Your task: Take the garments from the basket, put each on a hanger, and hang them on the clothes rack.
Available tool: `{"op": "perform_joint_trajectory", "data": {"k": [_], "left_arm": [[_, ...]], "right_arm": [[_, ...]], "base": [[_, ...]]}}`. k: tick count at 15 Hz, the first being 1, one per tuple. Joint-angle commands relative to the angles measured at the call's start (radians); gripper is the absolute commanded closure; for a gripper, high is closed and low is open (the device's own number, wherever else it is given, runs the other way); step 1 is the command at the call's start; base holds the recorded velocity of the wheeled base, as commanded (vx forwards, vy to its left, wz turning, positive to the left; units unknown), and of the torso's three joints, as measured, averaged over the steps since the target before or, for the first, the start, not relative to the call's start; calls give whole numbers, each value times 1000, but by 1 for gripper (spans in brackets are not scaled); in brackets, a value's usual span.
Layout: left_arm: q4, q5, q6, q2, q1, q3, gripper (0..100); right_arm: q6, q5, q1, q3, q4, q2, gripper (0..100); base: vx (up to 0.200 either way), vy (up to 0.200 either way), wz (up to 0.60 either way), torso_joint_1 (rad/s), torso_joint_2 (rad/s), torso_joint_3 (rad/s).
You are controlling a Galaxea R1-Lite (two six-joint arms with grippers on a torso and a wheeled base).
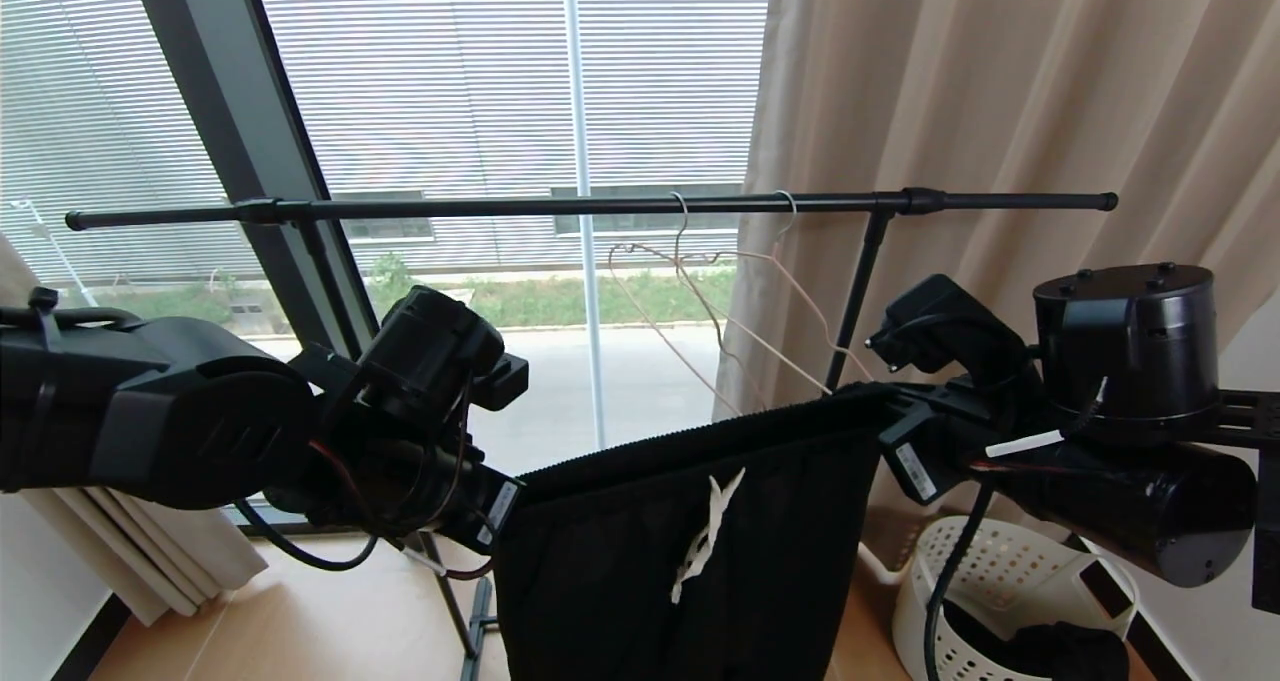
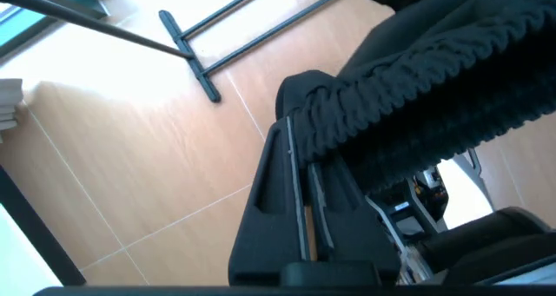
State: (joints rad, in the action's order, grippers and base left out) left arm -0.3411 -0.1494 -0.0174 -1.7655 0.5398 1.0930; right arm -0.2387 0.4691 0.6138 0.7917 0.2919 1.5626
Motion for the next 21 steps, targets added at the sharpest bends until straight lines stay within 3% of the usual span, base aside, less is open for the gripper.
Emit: {"op": "perform_joint_trajectory", "data": {"k": [1, 10, 14, 18, 21], "left_arm": [[-3, -18, 25, 17, -40, 4, 100], [2, -12, 140, 149, -251, -116, 100], [5, -10, 143, 152, -267, -130, 100], [33, -7, 142, 147, -261, -128, 100], [111, 10, 139, 129, -230, -110, 100]], "right_arm": [[-14, 2, -48, -2, 0, 14, 100], [-45, -9, -281, 37, 3, 28, 100], [-45, -7, -350, 31, 1, 16, 100], [-45, -7, -348, 26, 1, 14, 100], [-48, -10, -264, -12, -14, -22, 100]], "base": [[0, 0, 0, 0, 0, 0], [0, 0, 0, 0, 0, 0], [0, 0, 0, 0, 0, 0], [0, 0, 0, 0, 0, 0], [0, 0, 0, 0, 0, 0]]}}
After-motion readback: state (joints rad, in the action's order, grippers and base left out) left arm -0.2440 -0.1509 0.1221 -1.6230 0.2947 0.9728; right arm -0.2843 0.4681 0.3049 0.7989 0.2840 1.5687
